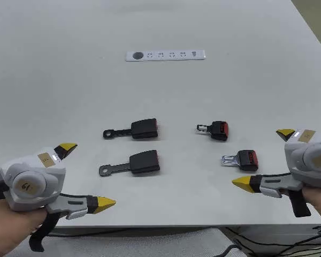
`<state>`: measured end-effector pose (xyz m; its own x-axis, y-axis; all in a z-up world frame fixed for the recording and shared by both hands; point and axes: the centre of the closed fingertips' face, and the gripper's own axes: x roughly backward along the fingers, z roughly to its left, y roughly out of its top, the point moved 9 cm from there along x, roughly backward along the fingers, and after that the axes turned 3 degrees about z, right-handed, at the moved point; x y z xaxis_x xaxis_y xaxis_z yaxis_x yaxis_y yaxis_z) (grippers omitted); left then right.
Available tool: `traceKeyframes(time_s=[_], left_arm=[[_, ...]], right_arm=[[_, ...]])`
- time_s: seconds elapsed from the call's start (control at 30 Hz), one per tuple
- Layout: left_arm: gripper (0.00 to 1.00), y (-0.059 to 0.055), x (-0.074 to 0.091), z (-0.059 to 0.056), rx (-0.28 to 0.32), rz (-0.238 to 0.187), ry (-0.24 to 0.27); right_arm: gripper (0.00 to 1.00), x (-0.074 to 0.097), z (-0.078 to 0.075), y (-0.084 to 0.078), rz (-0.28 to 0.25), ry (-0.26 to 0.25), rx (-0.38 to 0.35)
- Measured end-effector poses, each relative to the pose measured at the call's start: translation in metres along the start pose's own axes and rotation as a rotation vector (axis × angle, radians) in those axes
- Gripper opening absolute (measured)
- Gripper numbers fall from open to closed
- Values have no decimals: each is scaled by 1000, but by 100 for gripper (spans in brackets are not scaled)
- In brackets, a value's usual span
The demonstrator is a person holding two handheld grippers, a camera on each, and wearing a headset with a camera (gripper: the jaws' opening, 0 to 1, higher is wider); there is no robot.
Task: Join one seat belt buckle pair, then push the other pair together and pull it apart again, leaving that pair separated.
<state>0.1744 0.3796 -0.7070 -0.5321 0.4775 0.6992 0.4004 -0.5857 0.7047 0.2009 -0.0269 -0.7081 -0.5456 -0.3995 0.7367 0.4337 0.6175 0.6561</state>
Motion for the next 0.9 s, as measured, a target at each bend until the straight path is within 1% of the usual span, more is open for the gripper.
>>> traceKeyframes(time_s=[0.17,0.37,0.43,0.73,0.9], left_arm=[[100,1,0,1,-9,5,4],[99,0,1,0,6,8,0],[99,-1,1,0,2,16,-2],[97,-1,1,4,6,30,-3],[97,-1,-1,6,4,35,4]], right_arm=[[100,-1,-1,-3,10,6,3],[100,-3,-2,-3,18,14,0],[100,-5,-2,-2,17,17,4],[99,-11,-7,1,21,24,9],[99,-11,-8,0,28,20,6]])
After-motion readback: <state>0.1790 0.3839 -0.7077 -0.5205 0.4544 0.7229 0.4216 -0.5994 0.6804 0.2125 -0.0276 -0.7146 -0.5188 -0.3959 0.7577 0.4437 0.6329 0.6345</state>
